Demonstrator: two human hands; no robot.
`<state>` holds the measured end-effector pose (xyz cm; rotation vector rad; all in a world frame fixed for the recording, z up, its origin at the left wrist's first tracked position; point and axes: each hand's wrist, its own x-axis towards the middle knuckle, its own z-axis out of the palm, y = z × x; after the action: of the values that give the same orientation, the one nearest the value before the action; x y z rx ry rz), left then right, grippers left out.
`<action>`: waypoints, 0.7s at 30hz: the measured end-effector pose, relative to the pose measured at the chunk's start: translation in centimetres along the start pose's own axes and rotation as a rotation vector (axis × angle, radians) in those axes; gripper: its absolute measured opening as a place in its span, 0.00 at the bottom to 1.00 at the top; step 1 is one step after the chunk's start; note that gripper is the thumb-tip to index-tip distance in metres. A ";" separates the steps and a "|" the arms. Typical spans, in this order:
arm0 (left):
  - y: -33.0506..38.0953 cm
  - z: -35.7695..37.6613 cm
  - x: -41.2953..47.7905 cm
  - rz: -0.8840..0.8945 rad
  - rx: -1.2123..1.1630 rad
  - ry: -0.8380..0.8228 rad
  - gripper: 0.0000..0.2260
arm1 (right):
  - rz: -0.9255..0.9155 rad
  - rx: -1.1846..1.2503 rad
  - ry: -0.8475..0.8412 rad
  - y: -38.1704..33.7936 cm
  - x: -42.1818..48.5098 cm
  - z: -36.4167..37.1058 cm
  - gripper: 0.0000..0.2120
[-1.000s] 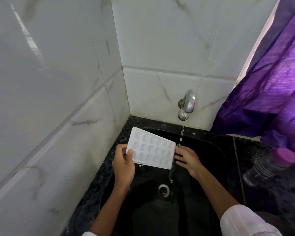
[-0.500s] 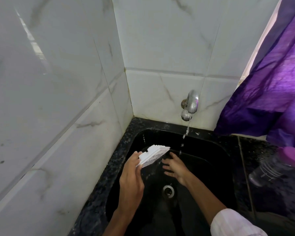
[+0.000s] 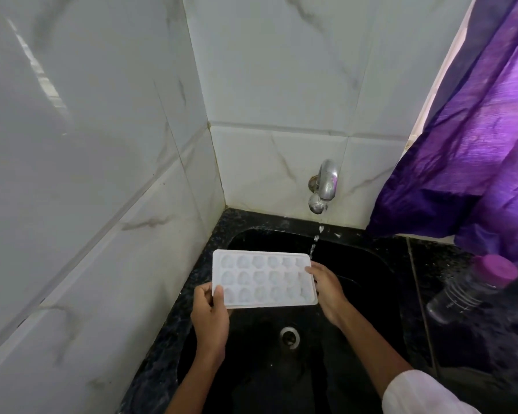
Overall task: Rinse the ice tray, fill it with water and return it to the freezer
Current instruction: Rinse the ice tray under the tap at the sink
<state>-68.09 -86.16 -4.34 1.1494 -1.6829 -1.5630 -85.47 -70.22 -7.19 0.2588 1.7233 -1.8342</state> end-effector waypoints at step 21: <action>1.1 3.4 -0.1 -0.129 -0.170 -0.184 0.05 | -0.002 -0.279 0.217 -5.1 1.1 -1.5 0.06</action>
<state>-71.18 -84.49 -3.74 1.0718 -1.5787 -1.9037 -89.50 -69.20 -3.70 0.3515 2.1021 -1.5888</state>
